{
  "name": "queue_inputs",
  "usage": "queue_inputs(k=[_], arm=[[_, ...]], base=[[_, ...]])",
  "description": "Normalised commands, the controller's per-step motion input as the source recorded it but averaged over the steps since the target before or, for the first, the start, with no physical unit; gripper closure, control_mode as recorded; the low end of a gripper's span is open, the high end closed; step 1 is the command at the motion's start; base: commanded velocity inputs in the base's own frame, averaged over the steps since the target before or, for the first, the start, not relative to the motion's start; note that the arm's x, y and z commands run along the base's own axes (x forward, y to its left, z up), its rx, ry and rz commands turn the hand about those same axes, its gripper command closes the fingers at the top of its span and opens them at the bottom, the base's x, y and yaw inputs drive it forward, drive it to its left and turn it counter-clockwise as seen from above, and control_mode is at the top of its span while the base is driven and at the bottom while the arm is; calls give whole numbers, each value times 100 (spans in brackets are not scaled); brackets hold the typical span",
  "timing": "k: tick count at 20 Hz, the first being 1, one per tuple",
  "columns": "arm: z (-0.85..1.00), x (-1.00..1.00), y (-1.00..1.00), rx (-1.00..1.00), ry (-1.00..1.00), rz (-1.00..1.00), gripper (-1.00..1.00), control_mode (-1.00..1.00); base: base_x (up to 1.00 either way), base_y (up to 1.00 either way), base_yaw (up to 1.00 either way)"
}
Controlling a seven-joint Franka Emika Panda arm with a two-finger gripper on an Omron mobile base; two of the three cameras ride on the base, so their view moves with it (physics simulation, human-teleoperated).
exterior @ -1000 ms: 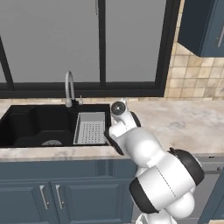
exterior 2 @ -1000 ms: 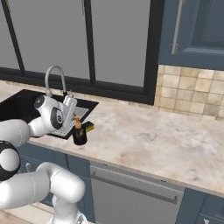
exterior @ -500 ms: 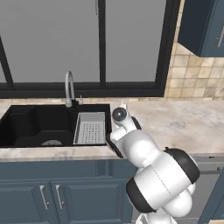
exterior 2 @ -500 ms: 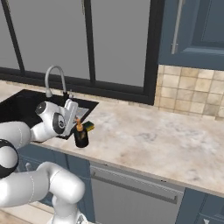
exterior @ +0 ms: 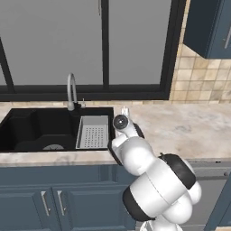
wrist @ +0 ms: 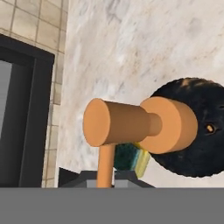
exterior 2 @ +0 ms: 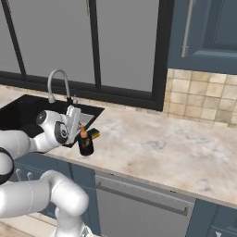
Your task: Restock the sink supplies by placing the sponge and soap dispenser on the counter and next to the sink. Make sure the soap dispenser is upright.
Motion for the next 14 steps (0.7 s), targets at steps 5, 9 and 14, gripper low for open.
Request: queue_inputs(k=[5,9,14], arm=[[-10,0,1,7,-3,-4,-100,-100],[0,-1,0,11,-3,-2,-100,-100],[0,0,0,11,-1,-1,-100,-100]], base=[[0,0,0],[0,0,0],[0,0,0]])
